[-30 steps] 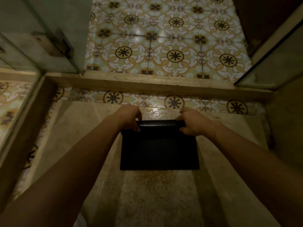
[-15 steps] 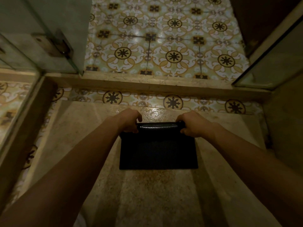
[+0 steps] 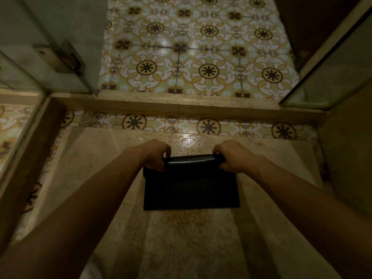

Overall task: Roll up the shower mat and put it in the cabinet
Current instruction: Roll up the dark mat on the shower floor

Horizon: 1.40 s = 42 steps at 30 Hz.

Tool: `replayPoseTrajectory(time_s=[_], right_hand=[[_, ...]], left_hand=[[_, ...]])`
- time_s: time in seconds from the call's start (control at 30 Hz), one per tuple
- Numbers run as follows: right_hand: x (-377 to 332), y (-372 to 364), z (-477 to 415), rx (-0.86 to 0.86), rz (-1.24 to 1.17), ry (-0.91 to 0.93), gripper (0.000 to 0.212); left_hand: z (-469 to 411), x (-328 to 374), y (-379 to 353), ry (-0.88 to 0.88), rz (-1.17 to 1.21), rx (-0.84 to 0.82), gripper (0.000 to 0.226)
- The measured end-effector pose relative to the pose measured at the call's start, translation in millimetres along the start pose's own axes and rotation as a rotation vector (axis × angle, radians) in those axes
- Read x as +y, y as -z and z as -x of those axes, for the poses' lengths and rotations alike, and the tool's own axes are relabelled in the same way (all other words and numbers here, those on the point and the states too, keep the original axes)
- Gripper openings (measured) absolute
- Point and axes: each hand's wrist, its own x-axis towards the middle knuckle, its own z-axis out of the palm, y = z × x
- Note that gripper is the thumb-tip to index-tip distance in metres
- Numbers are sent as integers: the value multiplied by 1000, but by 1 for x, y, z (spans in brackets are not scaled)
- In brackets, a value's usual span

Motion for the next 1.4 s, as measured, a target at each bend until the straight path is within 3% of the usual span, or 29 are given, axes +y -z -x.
replayPoseTrajectory(time_s=[0.33,0.57,0.67,0.8,1.03,1.27,1.4], right_hand=[[0,-9,4,33,51,34,50],[6,-3,5,-92,67,48,54],[3,-7,6,-53,115,33,42],[2,-10,6,-23,165,26,48],[14,0,4,-243,60,37,44],[12,-7,3,-186,204,-9,68],[20,-8,6,-192,199,25,55]], left_hand=[[5,-2,-16,-39,19,22,58],[6,-1,-11,-40,-53,-34,61],[6,-2,-11,-29,-80,-57,68],[6,2,-17,-45,-156,-18,74],[7,3,-17,-44,-188,-10,75],[10,8,-18,-70,-262,-5,73],[6,8,-19,-66,-260,-13,71]])
